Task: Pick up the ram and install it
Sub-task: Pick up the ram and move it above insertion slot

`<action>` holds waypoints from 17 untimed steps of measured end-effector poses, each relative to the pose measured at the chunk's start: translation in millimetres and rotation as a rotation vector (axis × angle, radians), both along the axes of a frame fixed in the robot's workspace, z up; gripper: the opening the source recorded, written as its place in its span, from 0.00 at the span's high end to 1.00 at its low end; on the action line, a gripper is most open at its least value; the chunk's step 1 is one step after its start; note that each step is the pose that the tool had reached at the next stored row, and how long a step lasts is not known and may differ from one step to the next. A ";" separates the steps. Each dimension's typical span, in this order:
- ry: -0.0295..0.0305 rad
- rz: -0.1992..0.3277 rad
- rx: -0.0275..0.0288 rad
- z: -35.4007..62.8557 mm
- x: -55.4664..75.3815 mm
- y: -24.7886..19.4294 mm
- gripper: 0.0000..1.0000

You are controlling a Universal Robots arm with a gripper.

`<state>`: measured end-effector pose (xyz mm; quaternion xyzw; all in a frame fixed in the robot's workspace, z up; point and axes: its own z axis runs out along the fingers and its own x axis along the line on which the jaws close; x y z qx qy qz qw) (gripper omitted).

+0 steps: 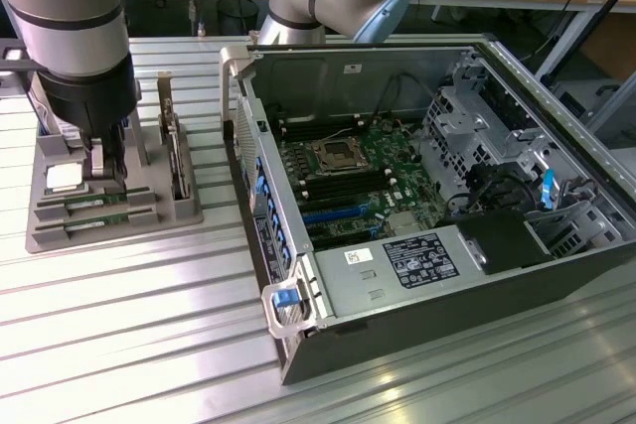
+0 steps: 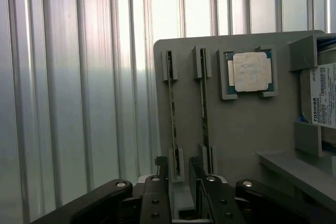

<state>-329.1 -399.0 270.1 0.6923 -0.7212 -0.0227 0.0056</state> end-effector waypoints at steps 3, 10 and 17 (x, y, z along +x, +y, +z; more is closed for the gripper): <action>0.0000 0.000 0.0000 -1.3 0.0 0.0 0.70; 0.0000 0.001 0.0000 -5.2 0.0 0.0 0.70; 0.0000 0.001 0.0001 -9.0 -1.2 -0.3 0.70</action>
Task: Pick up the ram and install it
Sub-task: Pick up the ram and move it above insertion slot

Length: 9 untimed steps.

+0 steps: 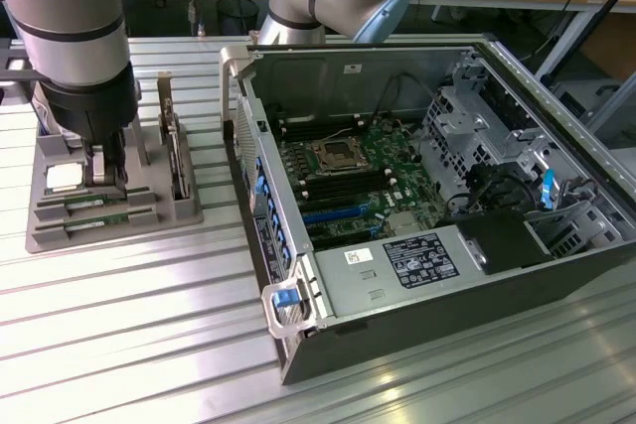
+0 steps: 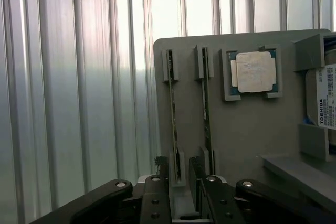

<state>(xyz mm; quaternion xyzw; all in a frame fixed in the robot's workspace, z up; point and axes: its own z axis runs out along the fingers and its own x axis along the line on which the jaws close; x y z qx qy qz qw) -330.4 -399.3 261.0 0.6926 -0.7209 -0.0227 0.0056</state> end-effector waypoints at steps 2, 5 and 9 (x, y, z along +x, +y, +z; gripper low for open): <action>-0.0001 0.000 -0.0001 -1.6 -0.1 0.0 0.70; 0.0000 0.000 -0.0001 -4.1 -0.3 -0.2 0.70; 0.0000 0.000 0.0000 -6.6 -0.4 -0.5 0.70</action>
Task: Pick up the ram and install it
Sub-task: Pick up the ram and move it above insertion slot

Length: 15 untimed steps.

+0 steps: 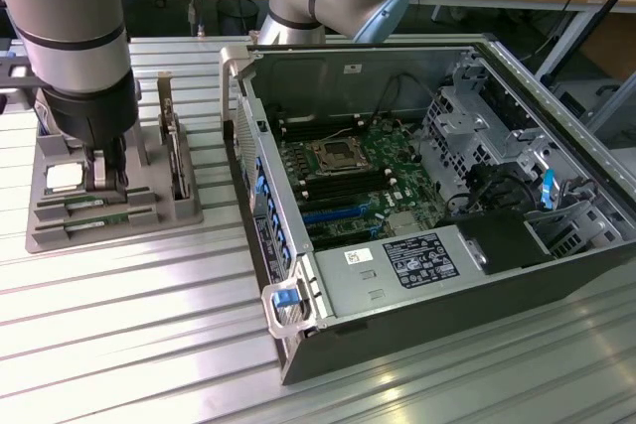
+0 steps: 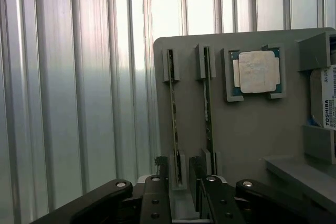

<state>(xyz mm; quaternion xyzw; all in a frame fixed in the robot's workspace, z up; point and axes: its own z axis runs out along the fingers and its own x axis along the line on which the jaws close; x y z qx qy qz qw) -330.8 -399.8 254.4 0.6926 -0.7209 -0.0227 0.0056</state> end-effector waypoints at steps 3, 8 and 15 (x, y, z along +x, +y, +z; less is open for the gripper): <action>0.0001 0.000 -0.0001 -1.7 0.0 -0.3 0.70; 0.0001 0.000 0.0000 -4.4 0.0 -0.6 0.70; 0.0000 0.000 0.0000 -10.0 0.0 -1.0 0.70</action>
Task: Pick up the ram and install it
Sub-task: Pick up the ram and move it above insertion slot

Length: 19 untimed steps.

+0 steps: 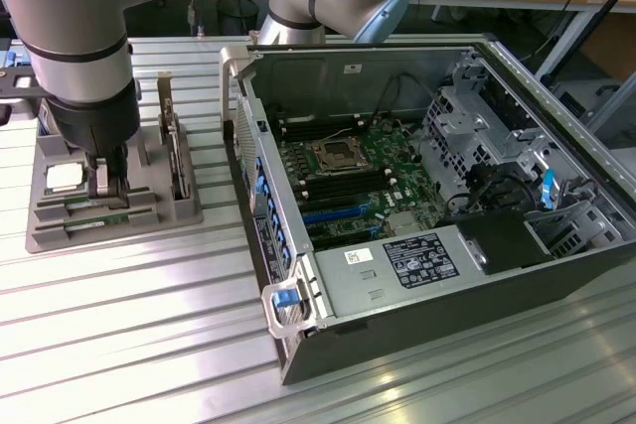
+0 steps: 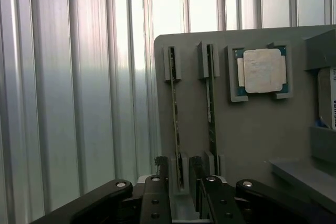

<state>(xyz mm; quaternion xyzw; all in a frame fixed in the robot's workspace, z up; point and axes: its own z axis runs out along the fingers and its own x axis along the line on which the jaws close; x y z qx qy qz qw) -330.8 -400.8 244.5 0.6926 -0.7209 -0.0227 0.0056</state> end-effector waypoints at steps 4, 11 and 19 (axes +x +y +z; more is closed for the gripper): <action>0.0001 0.000 0.0000 -2.1 0.0 -0.2 0.70; 0.0001 0.000 0.0000 -6.4 0.0 -0.7 0.70; 0.0001 0.000 -0.0001 -11.9 0.0 -1.2 0.70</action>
